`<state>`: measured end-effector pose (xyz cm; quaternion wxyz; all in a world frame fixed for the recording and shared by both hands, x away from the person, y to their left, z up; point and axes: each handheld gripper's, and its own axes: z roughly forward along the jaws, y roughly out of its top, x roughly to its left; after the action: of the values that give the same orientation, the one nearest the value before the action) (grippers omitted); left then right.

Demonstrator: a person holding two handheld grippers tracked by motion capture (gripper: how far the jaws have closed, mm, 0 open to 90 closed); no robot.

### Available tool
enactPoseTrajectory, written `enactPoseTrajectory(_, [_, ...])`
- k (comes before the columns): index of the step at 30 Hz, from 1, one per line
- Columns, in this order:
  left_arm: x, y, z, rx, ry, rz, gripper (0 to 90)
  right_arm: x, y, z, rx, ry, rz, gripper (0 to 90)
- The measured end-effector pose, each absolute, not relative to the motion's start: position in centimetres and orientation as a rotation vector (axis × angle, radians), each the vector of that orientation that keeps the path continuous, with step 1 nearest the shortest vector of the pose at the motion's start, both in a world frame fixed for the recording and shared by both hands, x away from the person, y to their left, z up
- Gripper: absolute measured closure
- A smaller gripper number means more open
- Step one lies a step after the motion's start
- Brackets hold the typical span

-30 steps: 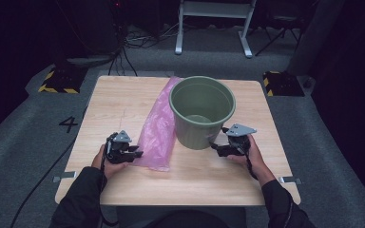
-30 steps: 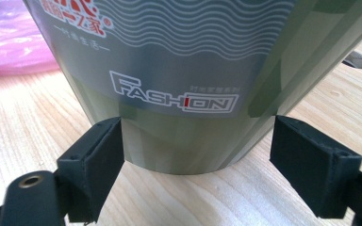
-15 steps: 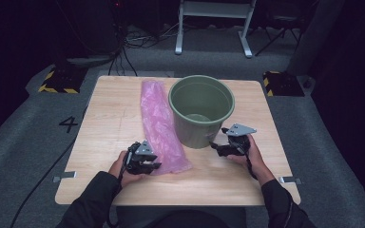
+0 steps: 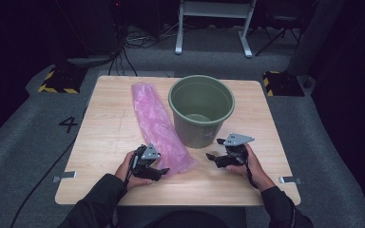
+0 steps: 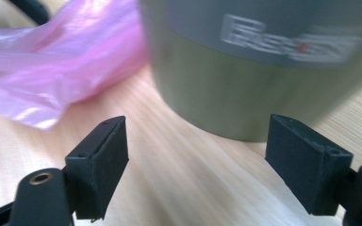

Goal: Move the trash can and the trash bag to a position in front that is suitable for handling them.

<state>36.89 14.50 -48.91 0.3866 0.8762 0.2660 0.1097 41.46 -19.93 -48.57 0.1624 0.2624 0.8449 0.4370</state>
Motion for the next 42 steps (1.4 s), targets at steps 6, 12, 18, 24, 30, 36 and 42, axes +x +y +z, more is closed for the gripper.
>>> enactPoseTrajectory(6, [36.8, 16.6, -47.5, 2.173, 0.696, 0.333, 28.8, 40.5, -19.2, -48.4, 0.684, 2.445, 1.257, 23.8])
enactPoseTrajectory(12, [37.4, 18.9, -47.2, 2.161, 0.737, 0.351, 34.2, 40.7, -19.7, -48.5, 0.698, 2.447, 1.246, 23.5])
enactPoseTrajectory(18, [38.0, 18.3, -48.5, 2.22, 0.653, 0.274, 54.9, 40.9, -20.5, -48.6, 0.726, 2.439, 1.226, 23.1])
enactPoseTrajectory(24, [37.5, 16.3, -49.2, 2.298, 0.564, 0.227, 64.0, 41.0, -21.4, -48.6, 0.744, 2.425, 1.21, 23.1])
enactPoseTrajectory(30, [37.7, 14.7, -49.6, 2.291, 0.549, 0.177, 69.2, 41.0, -22.5, -48.6, 0.782, 2.409, 1.21, 22.9])
enactPoseTrajectory(36, [37.9, 13.0, -49.7, 2.278, 0.529, 0.157, 70.7, 41.0, -23.2, -48.7, 0.814, 2.396, 1.211, 22.8])
enactPoseTrajectory(42, [37.7, 10.7, -50.0, 2.257, 0.514, 0.167, 70.2, 41.1, -23.6, -48.7, 0.824, 2.386, 1.193, 22.8])
